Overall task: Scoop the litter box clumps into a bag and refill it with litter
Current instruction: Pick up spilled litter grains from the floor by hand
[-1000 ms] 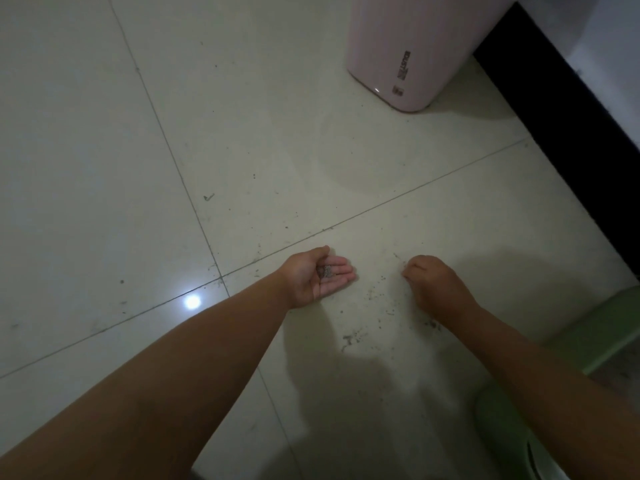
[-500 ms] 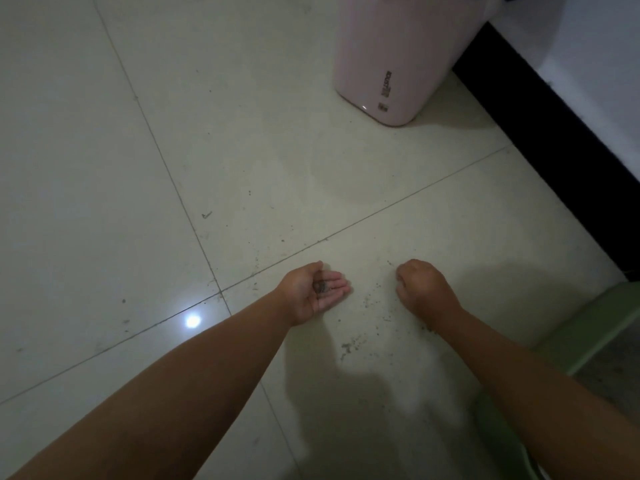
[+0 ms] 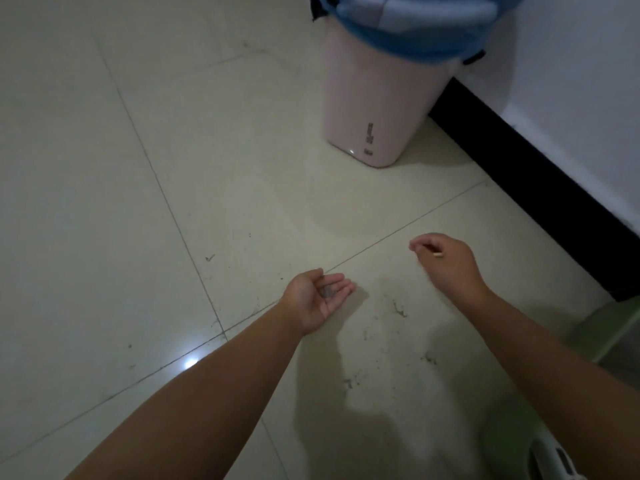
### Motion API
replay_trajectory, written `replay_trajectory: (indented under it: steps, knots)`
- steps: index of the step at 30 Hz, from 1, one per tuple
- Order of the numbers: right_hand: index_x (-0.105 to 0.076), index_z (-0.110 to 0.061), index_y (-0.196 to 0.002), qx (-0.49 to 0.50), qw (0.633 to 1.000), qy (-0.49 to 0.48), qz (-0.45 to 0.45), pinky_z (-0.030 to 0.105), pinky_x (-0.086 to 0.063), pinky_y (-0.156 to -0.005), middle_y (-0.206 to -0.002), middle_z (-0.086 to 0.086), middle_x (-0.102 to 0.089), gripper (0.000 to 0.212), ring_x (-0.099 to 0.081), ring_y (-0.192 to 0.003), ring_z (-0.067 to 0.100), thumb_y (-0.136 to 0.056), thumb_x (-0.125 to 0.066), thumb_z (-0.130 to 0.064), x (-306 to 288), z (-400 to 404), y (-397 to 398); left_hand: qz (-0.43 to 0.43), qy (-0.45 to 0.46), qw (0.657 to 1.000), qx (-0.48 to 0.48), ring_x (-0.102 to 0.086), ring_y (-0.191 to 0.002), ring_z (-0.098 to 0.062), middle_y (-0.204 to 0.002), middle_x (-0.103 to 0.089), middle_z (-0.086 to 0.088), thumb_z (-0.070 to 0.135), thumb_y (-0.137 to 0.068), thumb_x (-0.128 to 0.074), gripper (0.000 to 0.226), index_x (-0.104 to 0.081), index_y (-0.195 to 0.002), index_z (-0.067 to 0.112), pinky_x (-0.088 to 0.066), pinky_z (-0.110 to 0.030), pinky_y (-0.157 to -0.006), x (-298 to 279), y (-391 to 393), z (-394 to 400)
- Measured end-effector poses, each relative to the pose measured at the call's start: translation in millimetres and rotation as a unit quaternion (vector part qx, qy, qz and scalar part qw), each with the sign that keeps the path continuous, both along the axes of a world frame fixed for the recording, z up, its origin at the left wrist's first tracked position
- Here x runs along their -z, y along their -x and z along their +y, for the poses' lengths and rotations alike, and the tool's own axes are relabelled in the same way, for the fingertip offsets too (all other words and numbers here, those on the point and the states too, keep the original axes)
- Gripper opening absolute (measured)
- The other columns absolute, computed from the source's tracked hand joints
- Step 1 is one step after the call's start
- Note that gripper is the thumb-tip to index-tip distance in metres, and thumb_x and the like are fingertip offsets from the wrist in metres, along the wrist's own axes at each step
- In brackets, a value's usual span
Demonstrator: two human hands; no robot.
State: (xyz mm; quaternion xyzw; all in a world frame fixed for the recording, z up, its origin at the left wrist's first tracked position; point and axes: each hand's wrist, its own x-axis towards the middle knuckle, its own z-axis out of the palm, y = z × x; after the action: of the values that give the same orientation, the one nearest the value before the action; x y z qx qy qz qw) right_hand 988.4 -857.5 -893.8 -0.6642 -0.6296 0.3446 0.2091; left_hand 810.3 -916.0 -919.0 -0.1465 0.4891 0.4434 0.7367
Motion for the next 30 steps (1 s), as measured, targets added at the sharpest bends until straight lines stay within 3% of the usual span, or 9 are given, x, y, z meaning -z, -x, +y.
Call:
replay_trajectory:
  steps: [2,8,11,14,17,22,26,28,30]
  knots:
    - [-0.065,0.003,-0.106,-0.02,0.995,-0.089,-0.044,0.009,-0.04,-0.077,-0.113,0.018,-0.064,0.024,-0.059,-0.102,0.027,-0.089,-0.05,-0.003,-21,22,0,-0.008,-0.037,0.999,-0.037,-0.04,-0.13,-0.039,-0.079,-0.057,-0.023,0.015,-0.102,-0.028,0.041,-0.051,-0.079,-0.011,-0.041,-0.035,-0.097,-21,-1,19]
    - [-0.057,0.009,-0.119,-0.072,0.942,-0.3,-0.132,0.042,-0.034,-0.105,-0.128,0.027,-0.053,0.044,-0.048,-0.121,0.041,-0.081,-0.042,-0.011,-86,91,22,0.007,-0.182,0.981,-0.069,-0.042,-0.129,-0.037,-0.136,-0.044,-0.027,0.016,-0.102,-0.026,0.041,-0.049,-0.08,-0.011,-0.037,-0.037,-0.101,-121,-6,99]
    - [-0.052,0.01,-0.123,-0.082,0.913,-0.375,-0.142,0.051,-0.032,-0.106,-0.134,0.03,-0.045,0.044,-0.04,-0.128,0.046,-0.087,-0.041,-0.012,-116,124,35,0.026,-0.24,0.969,-0.062,-0.046,-0.126,-0.036,-0.135,-0.046,-0.026,0.016,-0.102,-0.027,0.039,-0.052,-0.091,-0.012,-0.041,-0.035,-0.1,-175,-9,135]
    - [-0.043,0.002,-0.134,-0.094,0.927,-0.324,-0.166,0.044,-0.016,-0.115,-0.147,0.021,-0.034,0.043,-0.025,-0.139,0.034,-0.096,-0.037,-0.018,-149,157,41,0.063,-0.284,0.956,-0.039,-0.049,-0.123,-0.034,-0.132,-0.049,-0.025,0.017,-0.102,-0.03,0.039,-0.053,-0.108,-0.013,-0.045,-0.033,-0.091,-221,-13,168]
    - [-0.055,0.002,-0.115,-0.116,0.932,-0.266,-0.217,0.042,-0.025,-0.108,-0.122,0.02,-0.055,0.048,-0.044,-0.121,0.03,-0.094,-0.025,-0.031,-150,166,39,0.109,-0.296,0.948,-0.036,-0.047,-0.125,-0.035,-0.134,-0.047,-0.026,0.018,-0.102,-0.03,0.042,-0.046,-0.123,-0.015,-0.043,-0.033,-0.098,-247,-17,199]
    - [-0.053,0.005,-0.122,-0.11,0.929,-0.281,-0.213,0.052,-0.027,-0.109,-0.125,0.022,-0.055,0.066,-0.043,-0.128,0.037,-0.085,-0.018,-0.036,-129,168,39,0.227,-0.294,0.928,-0.029,-0.054,-0.091,-0.027,-0.085,-0.052,-0.018,0.017,-0.101,-0.034,0.034,-0.053,-0.088,-0.008,-0.044,-0.033,-0.101,-254,-19,249]
    - [-0.067,0.005,-0.098,-0.087,0.919,-0.321,-0.211,0.058,-0.045,-0.083,-0.098,0.019,-0.07,0.048,-0.066,-0.099,0.04,-0.08,-0.035,-0.025,-127,174,41,0.254,-0.315,0.91,-0.096,-0.052,-0.083,-0.022,-0.092,-0.054,-0.017,0.012,-0.1,-0.036,0.034,-0.051,-0.115,-0.014,-0.045,-0.029,-0.099,-255,-20,273]
    - [-0.069,0.002,-0.095,-0.088,0.918,-0.317,-0.221,0.055,-0.047,-0.081,-0.095,0.016,-0.071,0.045,-0.068,-0.096,0.036,-0.079,-0.037,-0.024,-126,173,42,0.331,-0.348,0.877,-0.032,-0.052,-0.089,-0.022,-0.1,-0.054,-0.017,0.013,-0.101,-0.032,0.034,-0.051,-0.111,-0.014,-0.045,-0.023,-0.09,-250,-19,284]
    - [-0.069,0.0,-0.094,-0.092,0.911,-0.328,-0.234,0.053,-0.049,-0.079,-0.094,0.013,-0.072,0.044,-0.069,-0.095,0.033,-0.078,-0.037,-0.025,-126,175,42,0.528,-0.334,0.765,0.156,-0.051,-0.102,-0.022,-0.118,-0.055,-0.019,0.02,-0.102,-0.03,0.038,-0.051,-0.118,-0.007,-0.04,-0.025,-0.089,-240,-15,291]
